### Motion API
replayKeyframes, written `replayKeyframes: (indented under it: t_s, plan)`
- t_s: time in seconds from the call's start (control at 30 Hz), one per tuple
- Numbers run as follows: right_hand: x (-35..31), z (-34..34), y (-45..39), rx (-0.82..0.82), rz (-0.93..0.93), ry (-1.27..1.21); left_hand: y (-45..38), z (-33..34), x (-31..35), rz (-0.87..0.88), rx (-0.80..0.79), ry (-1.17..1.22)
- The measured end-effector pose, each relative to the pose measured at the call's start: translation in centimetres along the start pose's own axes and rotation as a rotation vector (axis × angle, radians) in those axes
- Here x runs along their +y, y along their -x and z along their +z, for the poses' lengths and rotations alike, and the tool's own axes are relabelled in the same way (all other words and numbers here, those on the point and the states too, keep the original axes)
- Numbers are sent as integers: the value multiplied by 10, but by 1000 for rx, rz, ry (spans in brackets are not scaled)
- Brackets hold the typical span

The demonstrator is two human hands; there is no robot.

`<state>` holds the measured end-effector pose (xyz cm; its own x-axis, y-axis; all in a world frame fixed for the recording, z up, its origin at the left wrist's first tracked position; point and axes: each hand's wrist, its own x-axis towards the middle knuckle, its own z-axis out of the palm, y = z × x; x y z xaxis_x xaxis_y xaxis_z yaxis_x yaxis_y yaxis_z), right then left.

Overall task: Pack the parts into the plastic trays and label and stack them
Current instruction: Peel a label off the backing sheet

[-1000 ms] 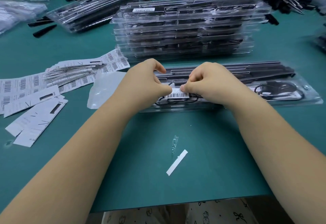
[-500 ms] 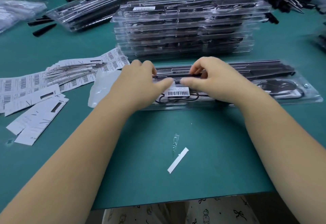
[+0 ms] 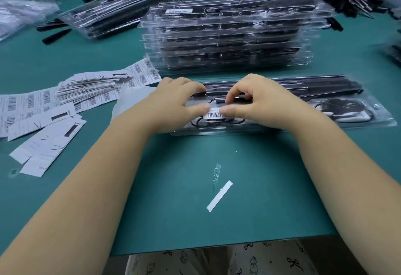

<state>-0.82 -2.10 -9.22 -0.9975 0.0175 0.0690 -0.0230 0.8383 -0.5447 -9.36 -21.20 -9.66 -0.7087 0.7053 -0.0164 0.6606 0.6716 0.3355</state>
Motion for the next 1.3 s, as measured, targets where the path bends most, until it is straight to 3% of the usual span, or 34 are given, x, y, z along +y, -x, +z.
replayKeyframes:
  t_s: [0.17,0.33,0.47,0.63,0.87,0.97,1.1,1.2,1.3]
  plan:
    - [5,0,-3,88,24,58,-2,11,15,-86,106,-119]
    - [6,-1,-5,208,166,-211,-3,26,35,-206,215,-214]
    - [3,5,-5,227,165,-188,-6,29,42,-261,250,-165]
    - [3,5,-5,253,169,-184,-10,21,30,-208,194,-109]
    - [9,4,-5,374,232,-472,-5,5,5,-60,74,66]
    - [10,3,-5,423,233,-546,-3,0,-4,-78,53,116]
    - [15,-16,-1,457,248,-431,5,-8,-9,-97,-27,88]
    - [32,-47,10,463,370,-333,10,-16,-11,-165,-83,48]
    - [62,-69,37,396,573,39,10,-21,-14,-360,-110,-126]
